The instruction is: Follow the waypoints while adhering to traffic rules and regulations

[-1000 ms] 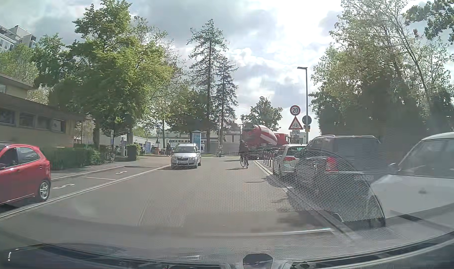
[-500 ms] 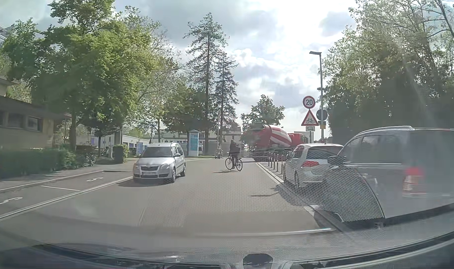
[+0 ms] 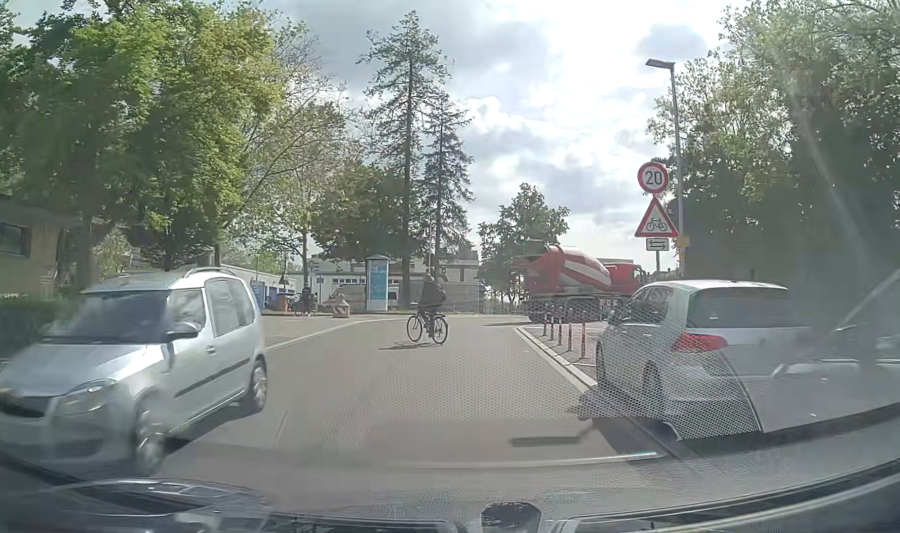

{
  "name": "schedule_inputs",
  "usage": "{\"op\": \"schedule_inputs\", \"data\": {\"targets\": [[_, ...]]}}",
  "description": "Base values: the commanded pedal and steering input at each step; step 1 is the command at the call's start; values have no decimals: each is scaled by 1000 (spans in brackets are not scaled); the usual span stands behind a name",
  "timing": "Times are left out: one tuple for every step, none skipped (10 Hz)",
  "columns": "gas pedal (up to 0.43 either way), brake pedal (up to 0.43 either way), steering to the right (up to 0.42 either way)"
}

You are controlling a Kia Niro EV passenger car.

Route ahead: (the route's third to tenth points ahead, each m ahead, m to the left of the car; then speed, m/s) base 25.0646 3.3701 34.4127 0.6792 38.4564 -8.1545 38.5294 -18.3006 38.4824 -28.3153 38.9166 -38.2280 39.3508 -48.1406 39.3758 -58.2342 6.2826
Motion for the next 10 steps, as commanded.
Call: {"op": "schedule_inputs", "data": {"targets": [[28, 0, 2], [28, 0, 2], [28, 0, 2], [39, 0, 1], [39, 0, 1], [47, 0, 1], [67, 0, 1], [67, 0, 1], [67, 0, 1], [67, 0, 1]]}}
